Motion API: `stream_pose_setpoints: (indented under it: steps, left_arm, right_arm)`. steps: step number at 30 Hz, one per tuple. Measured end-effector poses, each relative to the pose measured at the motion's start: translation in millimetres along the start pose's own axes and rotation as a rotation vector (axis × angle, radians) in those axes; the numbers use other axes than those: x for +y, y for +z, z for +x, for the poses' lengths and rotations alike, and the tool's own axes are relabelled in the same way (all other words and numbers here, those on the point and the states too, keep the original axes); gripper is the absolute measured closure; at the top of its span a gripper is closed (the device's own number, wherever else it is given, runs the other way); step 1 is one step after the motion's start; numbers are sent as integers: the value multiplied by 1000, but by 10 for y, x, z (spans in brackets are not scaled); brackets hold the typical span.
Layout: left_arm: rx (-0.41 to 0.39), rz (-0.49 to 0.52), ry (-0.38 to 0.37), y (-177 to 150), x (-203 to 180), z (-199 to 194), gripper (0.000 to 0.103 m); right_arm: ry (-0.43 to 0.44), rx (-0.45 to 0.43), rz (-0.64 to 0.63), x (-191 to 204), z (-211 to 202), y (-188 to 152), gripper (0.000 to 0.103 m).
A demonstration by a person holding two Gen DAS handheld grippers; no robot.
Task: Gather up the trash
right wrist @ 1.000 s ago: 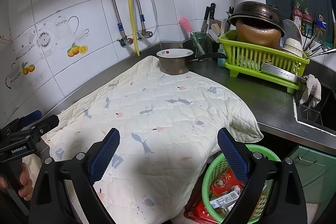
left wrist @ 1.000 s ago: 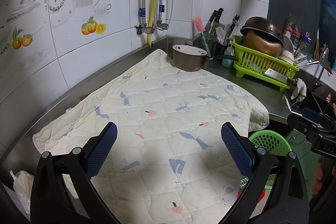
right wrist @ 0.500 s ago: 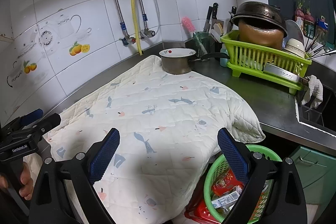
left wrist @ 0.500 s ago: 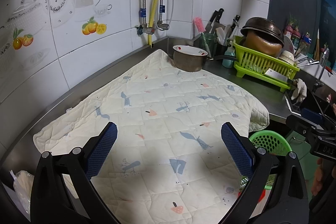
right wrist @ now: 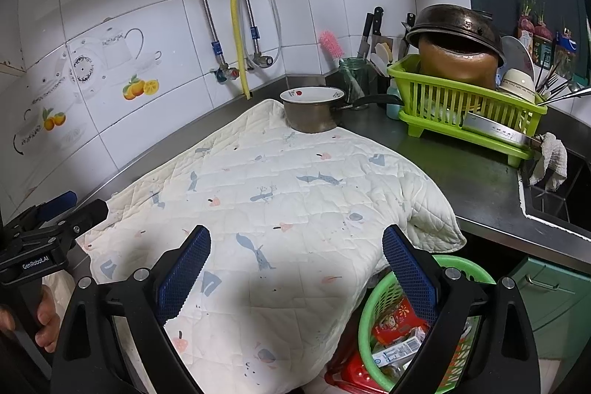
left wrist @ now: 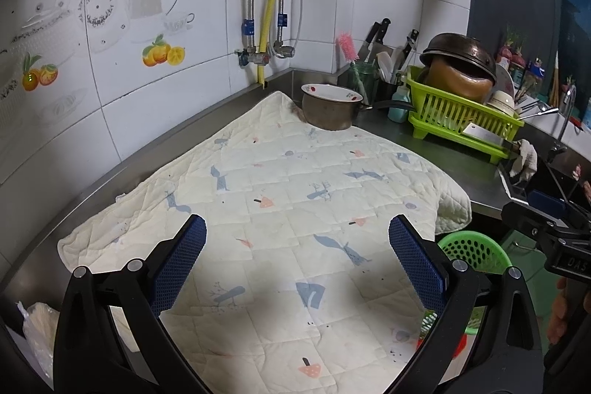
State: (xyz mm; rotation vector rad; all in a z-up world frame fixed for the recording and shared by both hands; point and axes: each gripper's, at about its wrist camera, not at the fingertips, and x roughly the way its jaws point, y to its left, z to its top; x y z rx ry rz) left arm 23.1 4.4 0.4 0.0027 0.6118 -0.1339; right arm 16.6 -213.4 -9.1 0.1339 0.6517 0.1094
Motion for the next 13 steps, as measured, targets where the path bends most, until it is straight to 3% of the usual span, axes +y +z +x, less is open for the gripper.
stream_pose_setpoints:
  steps: [13]
  left_arm:
    - [10, -9, 0, 14, 32, 14, 5]
  right_arm:
    - [0, -5, 0, -4, -36, 11, 12]
